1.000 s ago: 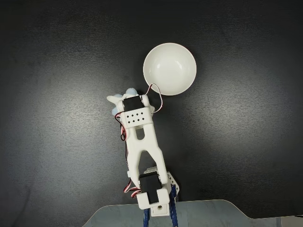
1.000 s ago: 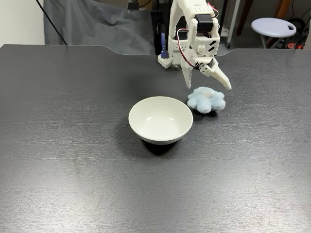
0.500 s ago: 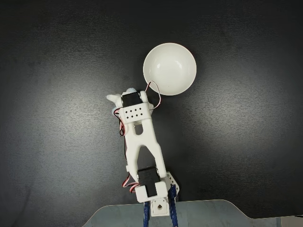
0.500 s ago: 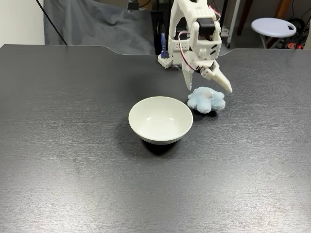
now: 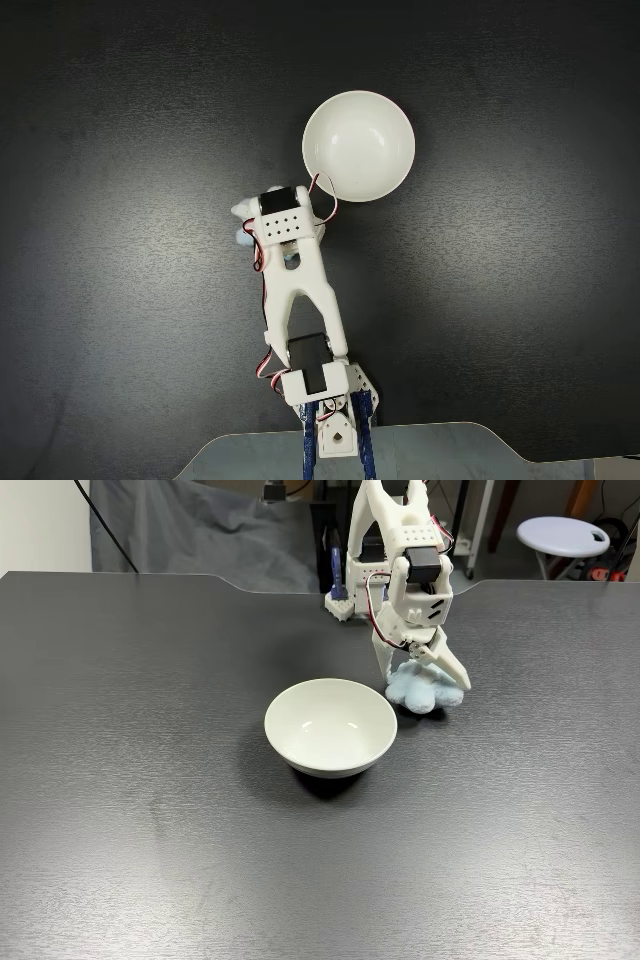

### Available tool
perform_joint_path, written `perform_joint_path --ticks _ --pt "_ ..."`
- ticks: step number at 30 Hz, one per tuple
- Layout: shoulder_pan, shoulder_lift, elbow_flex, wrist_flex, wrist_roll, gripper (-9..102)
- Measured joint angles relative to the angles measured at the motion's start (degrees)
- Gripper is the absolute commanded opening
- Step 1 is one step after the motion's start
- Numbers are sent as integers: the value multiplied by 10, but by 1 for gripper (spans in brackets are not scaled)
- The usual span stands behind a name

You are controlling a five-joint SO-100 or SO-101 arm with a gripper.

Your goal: Grasp a skyblue doll and put it in the white bowl.

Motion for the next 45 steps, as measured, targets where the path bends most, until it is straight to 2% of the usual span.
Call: perform_joint_path --ticks 5,14,17,21,26,27,30,38,45 --pt "1 -29 0 -54 1 65" --pt "20 -29 0 -65 1 64" --pt "18 -29 0 -65 1 61" --pt "18 -29 0 -65 1 42" --pt "17 -29 -1 -65 1 -1" --pt "18 -28 -3 -65 1 -4" --pt "19 -28 -8 -65 1 2" --pt "16 -28 -25 -62 -2 -1" --pt "17 48 -104 -61 78 -1"
